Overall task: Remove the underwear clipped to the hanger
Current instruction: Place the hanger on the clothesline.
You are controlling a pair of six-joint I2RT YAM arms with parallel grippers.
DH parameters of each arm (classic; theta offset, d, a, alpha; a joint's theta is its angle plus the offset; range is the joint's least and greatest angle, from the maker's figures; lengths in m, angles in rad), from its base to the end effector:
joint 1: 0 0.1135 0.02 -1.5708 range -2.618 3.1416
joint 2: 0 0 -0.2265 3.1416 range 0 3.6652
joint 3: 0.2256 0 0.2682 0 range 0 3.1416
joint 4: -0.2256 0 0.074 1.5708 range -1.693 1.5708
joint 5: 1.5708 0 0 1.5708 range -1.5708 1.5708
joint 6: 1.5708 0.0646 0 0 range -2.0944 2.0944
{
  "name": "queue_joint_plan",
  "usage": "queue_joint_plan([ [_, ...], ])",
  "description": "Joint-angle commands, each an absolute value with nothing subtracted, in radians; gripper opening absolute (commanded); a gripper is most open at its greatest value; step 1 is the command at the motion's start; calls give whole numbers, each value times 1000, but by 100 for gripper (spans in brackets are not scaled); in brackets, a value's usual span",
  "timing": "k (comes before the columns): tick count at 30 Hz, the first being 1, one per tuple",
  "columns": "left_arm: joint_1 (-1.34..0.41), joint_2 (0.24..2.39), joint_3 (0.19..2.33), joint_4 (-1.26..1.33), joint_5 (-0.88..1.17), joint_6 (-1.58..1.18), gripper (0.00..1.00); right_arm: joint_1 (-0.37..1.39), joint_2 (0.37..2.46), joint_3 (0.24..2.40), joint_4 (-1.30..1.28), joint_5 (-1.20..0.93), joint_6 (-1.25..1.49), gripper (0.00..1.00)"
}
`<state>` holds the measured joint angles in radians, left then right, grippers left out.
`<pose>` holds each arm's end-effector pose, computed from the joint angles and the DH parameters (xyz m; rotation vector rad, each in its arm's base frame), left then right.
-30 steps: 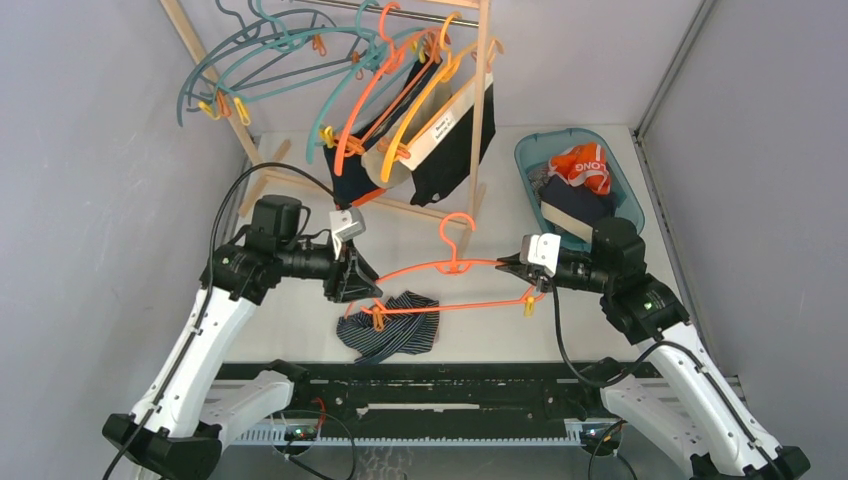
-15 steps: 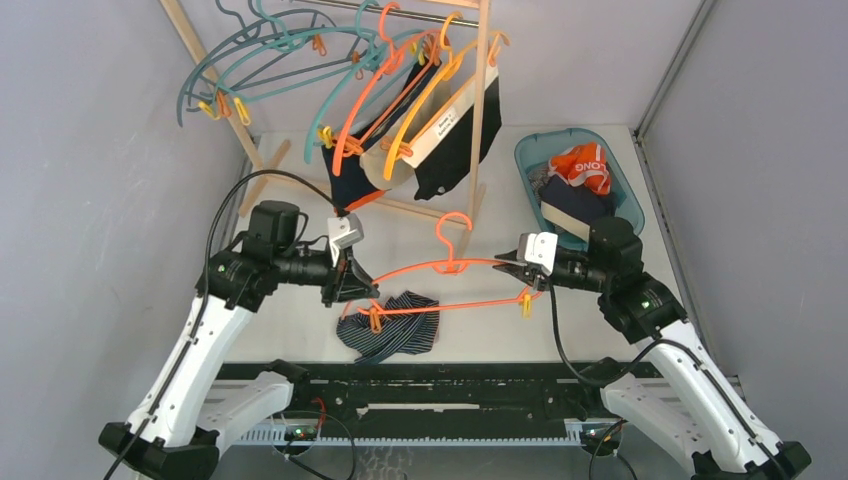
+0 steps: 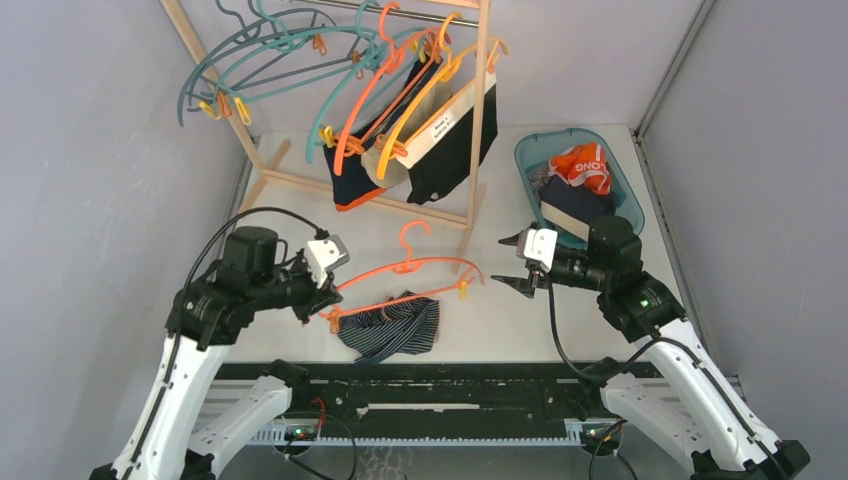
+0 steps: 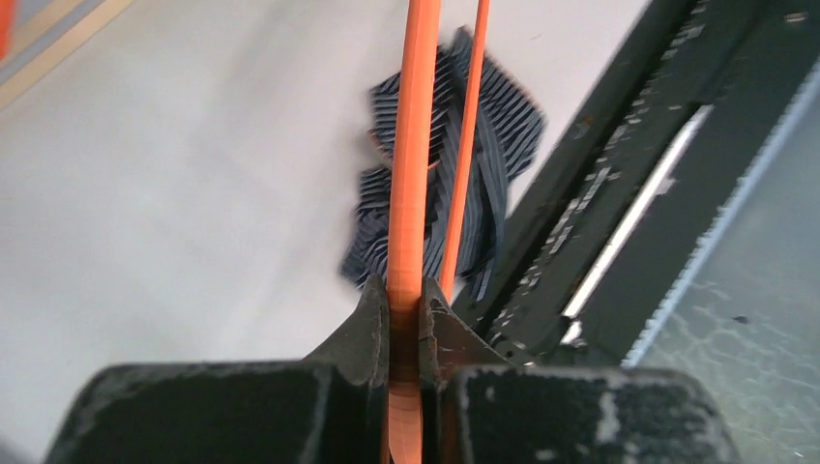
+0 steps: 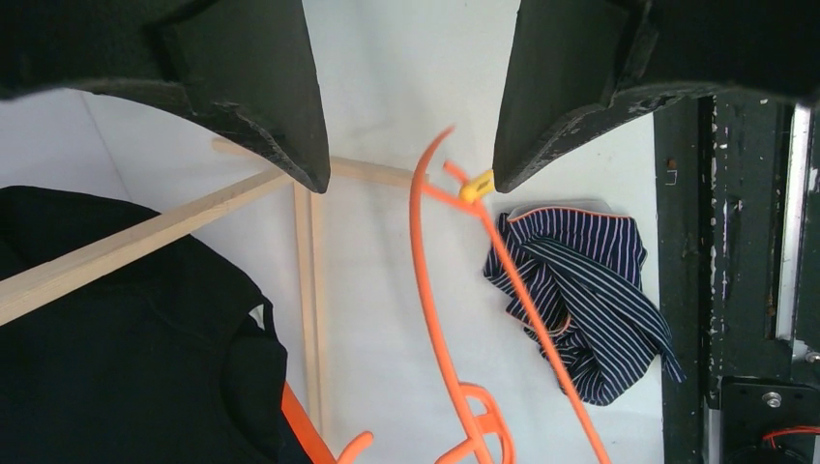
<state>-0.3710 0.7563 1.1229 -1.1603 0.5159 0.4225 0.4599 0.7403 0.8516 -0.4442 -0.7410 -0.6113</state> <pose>0.1460 -0.0910 0.3258 1.1147 2.0195 -0.5807 0.1786 0.1371 0.3152 -1.3382 1.2854 0.5963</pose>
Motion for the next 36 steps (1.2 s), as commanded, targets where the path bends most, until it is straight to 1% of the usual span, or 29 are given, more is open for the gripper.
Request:
queue_joint_plan([
  [1, -373, 675, 1168, -1175, 246, 419, 0, 459, 734, 852, -411, -733, -592, 62],
  [4, -362, 642, 1167, -1188, 105, 400, 0, 459, 739, 851, -413, -732, -589, 62],
  [7, -326, 625, 1173, -1224, 30, 395, 0, 460, 741, 851, -414, -726, -587, 62],
  [17, -153, 564, 1197, -1252, -77, 389, 0, 470, 740, 852, -421, -714, -592, 62],
  [22, -100, 587, 1233, -1195, -124, 342, 0, 477, 741, 852, -427, -707, -599, 62],
  [25, -98, 625, 1258, -1139, -170, 323, 0, 483, 741, 852, -427, -703, -601, 62],
  [29, -98, 680, 1333, -1089, -172, 335, 0, 489, 741, 852, -429, -696, -603, 62],
  [36, -98, 821, 1529, -1122, -14, 389, 0, 489, 745, 852, -429, -695, -603, 62],
])
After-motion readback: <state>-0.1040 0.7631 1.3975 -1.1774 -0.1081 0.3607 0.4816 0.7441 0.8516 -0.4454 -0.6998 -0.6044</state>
